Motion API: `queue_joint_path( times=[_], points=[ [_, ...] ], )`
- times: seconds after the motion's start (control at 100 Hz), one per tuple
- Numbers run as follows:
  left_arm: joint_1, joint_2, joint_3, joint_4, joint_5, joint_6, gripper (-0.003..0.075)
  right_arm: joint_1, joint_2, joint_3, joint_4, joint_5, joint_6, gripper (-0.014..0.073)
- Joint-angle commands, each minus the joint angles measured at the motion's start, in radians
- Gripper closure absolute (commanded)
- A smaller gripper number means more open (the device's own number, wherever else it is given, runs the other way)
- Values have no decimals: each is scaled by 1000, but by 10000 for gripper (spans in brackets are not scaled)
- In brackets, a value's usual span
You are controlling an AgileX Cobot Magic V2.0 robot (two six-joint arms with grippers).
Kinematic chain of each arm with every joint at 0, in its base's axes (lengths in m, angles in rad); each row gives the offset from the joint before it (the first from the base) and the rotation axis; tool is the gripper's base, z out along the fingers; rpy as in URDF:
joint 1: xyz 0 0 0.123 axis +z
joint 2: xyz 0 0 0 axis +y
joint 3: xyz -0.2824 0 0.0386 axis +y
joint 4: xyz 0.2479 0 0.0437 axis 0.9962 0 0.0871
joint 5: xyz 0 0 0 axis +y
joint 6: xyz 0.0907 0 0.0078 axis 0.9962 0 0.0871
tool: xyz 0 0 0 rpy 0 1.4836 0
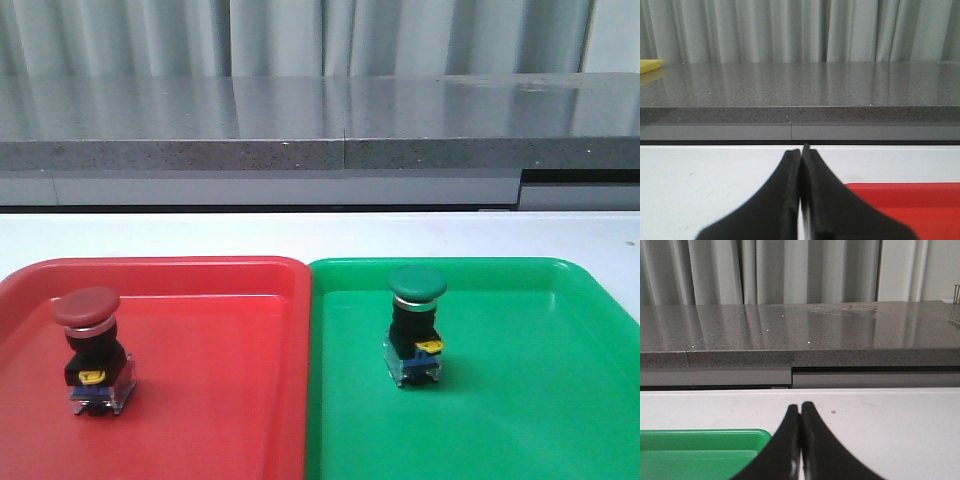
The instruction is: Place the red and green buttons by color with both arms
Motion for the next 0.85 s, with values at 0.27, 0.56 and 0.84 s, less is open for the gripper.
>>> queue_joint_path(
  times=[0.27, 0.56, 0.84],
  points=[
    [3, -31, 11, 0, -74, -10, 741, -1, -23, -19, -13, -86, -54, 657],
    [3, -31, 11, 0, -74, -10, 741, -1, -23, -19, -13, -86, -54, 657],
    [3, -31, 11, 0, -74, -10, 741, -1, -23, -19, -13, -86, -54, 657]
  ],
)
